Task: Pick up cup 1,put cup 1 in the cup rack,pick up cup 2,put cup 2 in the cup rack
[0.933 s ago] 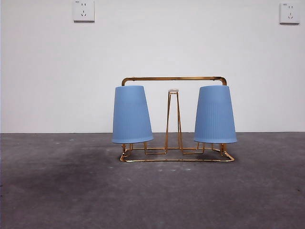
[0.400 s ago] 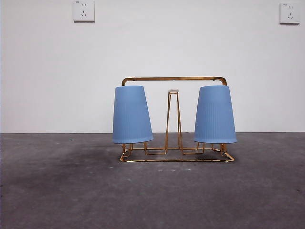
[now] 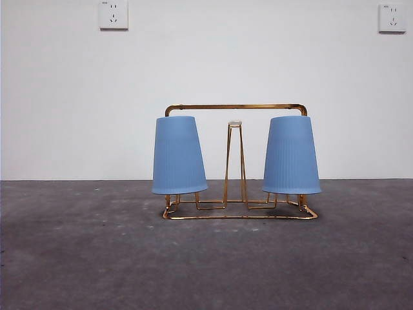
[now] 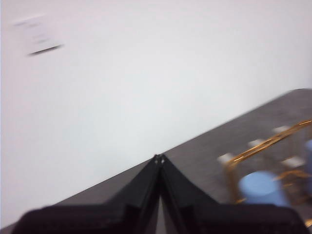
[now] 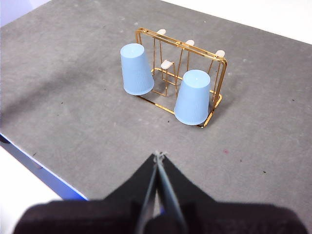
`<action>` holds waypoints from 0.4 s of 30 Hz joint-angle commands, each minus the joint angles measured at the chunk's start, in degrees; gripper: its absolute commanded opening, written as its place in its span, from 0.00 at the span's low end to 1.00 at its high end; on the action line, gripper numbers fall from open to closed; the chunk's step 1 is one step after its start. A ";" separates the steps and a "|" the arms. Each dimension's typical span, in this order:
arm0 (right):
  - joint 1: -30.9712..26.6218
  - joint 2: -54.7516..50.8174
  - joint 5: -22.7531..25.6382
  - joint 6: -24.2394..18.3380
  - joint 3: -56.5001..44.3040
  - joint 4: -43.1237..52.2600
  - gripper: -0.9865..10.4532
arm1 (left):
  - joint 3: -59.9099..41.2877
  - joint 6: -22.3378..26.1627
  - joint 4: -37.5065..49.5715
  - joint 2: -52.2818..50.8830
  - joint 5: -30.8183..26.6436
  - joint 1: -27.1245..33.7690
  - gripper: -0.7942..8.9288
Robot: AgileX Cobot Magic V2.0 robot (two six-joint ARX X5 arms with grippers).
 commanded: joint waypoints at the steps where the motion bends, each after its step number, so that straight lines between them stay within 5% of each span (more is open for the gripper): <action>1: -0.02 -0.17 0.04 0.22 -0.07 -1.25 0.09 | -8.92 0.70 2.95 -4.44 -0.15 3.21 0.08; 12: -0.02 -0.17 0.04 0.22 -0.07 -1.25 0.09 | -32.83 -5.60 7.48 -18.69 -2.58 6.86 0.08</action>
